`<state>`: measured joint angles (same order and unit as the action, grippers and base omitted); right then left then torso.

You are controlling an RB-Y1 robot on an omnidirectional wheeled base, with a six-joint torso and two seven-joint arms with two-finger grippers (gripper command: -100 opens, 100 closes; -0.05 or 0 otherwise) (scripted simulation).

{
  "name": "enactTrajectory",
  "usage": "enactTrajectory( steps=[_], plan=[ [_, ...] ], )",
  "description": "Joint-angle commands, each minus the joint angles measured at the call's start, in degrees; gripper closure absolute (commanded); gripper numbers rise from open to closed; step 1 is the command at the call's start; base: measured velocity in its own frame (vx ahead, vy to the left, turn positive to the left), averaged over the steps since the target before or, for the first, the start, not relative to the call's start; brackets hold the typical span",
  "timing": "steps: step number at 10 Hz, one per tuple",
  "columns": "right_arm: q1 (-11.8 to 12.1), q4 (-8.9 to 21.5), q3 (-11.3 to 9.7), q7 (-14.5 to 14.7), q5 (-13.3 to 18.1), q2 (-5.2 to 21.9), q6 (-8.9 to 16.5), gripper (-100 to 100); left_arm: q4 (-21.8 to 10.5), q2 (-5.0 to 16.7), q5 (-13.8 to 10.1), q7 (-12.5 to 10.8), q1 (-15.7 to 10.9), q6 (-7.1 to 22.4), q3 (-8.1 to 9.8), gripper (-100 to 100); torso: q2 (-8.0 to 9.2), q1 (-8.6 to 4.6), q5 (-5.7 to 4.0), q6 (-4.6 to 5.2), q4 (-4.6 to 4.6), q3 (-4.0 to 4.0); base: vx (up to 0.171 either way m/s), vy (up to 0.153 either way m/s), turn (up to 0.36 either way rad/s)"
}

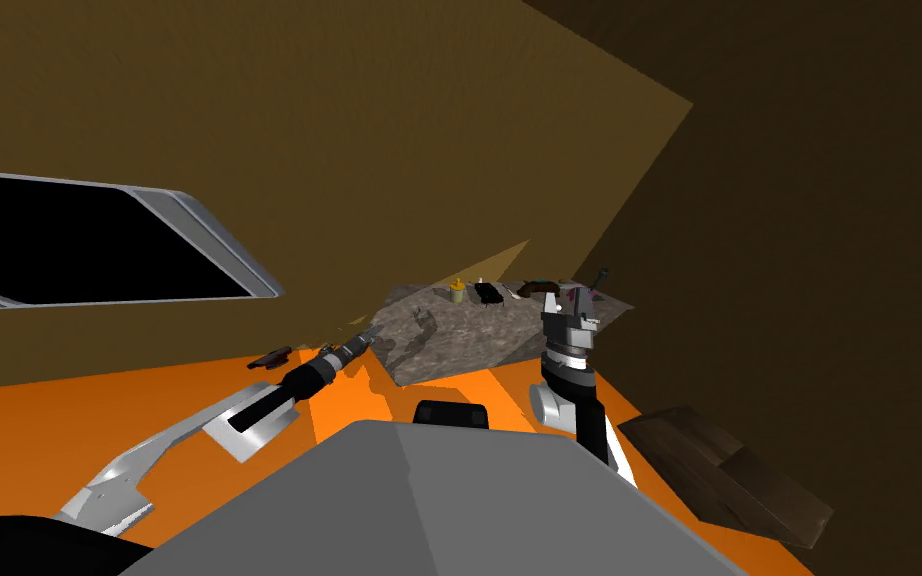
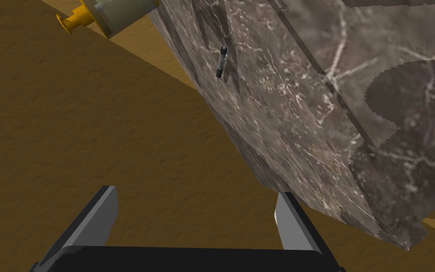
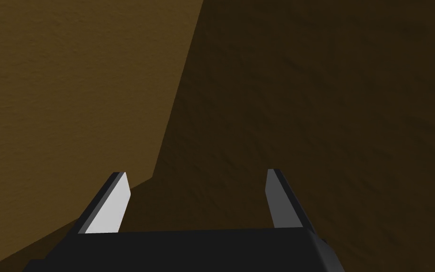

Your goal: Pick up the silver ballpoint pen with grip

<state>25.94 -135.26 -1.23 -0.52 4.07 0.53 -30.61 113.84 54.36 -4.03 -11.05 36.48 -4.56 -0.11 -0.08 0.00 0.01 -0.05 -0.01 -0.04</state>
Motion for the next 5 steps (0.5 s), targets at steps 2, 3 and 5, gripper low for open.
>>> enactTrajectory(
  steps=[2,3,5],
  plan=[
    [-0.01,0.00,-0.01,0.00,0.00,0.00,0.00,0,-1.05,4.28,-0.93,-1.22,0.61,1.31,-0.45,-100,-0.02,-0.03,-0.01,0.06,-0.01,-0.01,0.011,-0.009,-0.177],
    [0.00,0.00,0.00,0.00,0.00,0.00,0.00,0,-2.15,6.02,-1.81,-2.31,1.13,2.49,-0.99,-100,-0.02,-0.02,0.00,0.01,-0.01,-0.01,0.015,-0.017,-0.232],
    [0.00,0.00,0.00,0.00,0.00,0.00,0.00,0,-3.27,9.57,-2.69,-3.32,1.64,3.60,-1.58,-100,-0.05,-0.03,-0.01,0.00,-0.01,-0.03,0.018,-0.013,-0.147]
  ],
)
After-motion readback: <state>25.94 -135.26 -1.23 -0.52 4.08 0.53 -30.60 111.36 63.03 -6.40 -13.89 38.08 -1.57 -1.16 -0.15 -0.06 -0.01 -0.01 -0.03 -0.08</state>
